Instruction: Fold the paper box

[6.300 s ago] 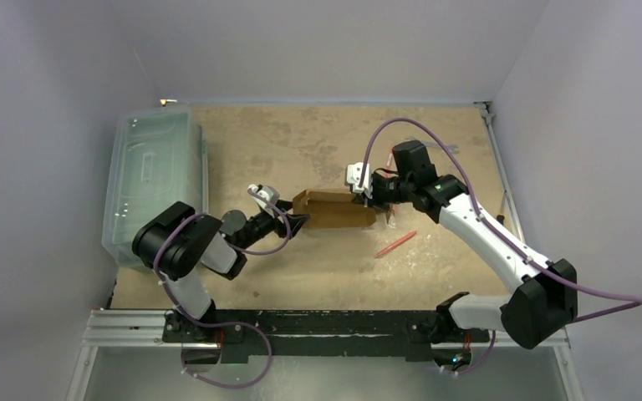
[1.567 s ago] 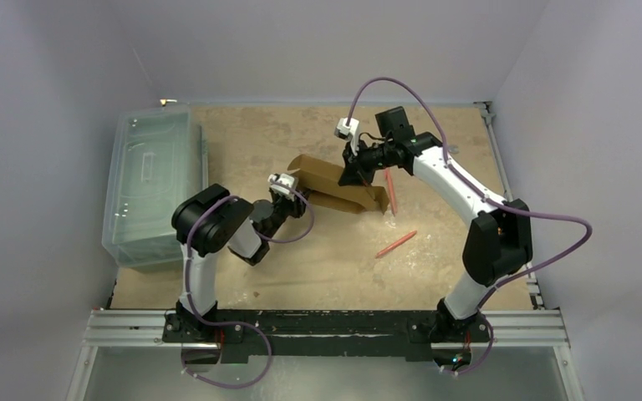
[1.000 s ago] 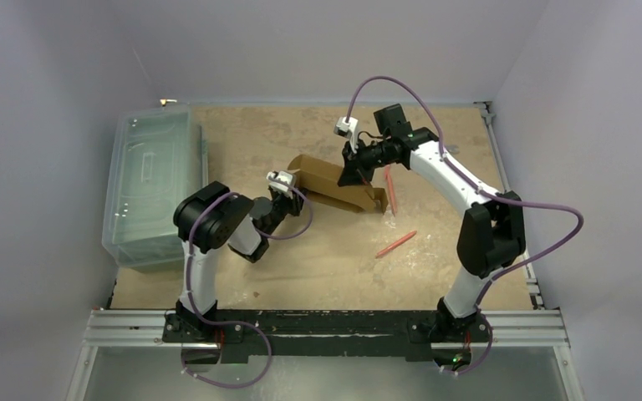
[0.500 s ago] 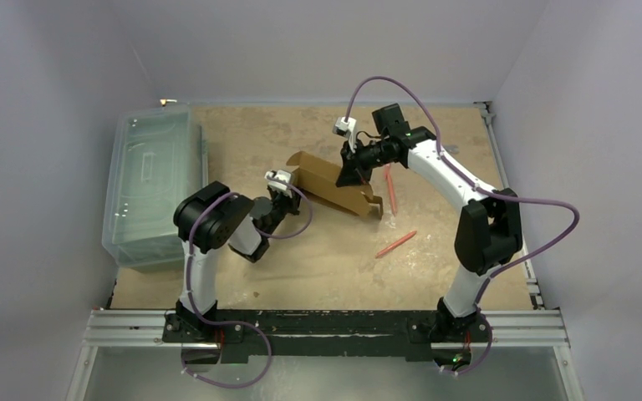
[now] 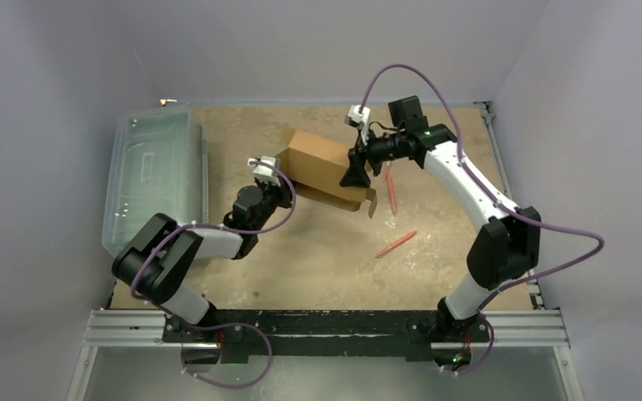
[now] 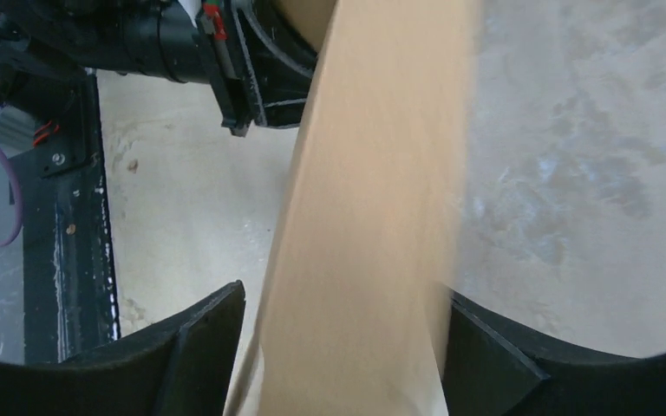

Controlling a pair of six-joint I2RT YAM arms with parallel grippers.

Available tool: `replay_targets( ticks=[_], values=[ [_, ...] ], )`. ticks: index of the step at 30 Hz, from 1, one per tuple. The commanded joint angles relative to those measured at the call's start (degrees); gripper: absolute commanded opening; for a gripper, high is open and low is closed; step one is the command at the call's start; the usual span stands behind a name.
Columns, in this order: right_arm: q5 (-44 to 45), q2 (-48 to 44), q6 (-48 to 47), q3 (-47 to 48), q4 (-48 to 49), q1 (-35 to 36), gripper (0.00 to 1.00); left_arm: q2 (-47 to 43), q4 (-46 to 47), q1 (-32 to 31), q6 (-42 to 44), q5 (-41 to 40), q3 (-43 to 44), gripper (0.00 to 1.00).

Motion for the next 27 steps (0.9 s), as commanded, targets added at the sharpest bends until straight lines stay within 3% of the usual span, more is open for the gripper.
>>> replay_targets(
  ticks=[1,6,13,19,27],
  values=[
    [-1.9,-7.2,-0.8,-0.1,1.7,-3.1,0.82,-6.9,-19.5,0.3,-6.7,-0.2,2.0,0.0],
    [-0.9,-12.5,0.6,-2.3,4.7,-5.2,0.92,-10.8,-32.7,0.3,-10.0,2.9,4.2,0.0],
    [-3.8,-18.2,-2.4,-8.8,6.0,-7.1,0.94,-13.5,-47.8,0.2,-15.6,4.4,7.2,0.0],
    [-7.4,-25.5,-4.9,-20.0,12.1,-7.1,0.95,-11.6,-64.8,0.2,-19.3,7.4,13.1,0.0],
    [-7.8,-31.2,-5.3,-27.1,17.4,-8.2,0.96,-4.6,-79.1,0.3,-21.1,10.9,19.6,0.0]
  ],
)
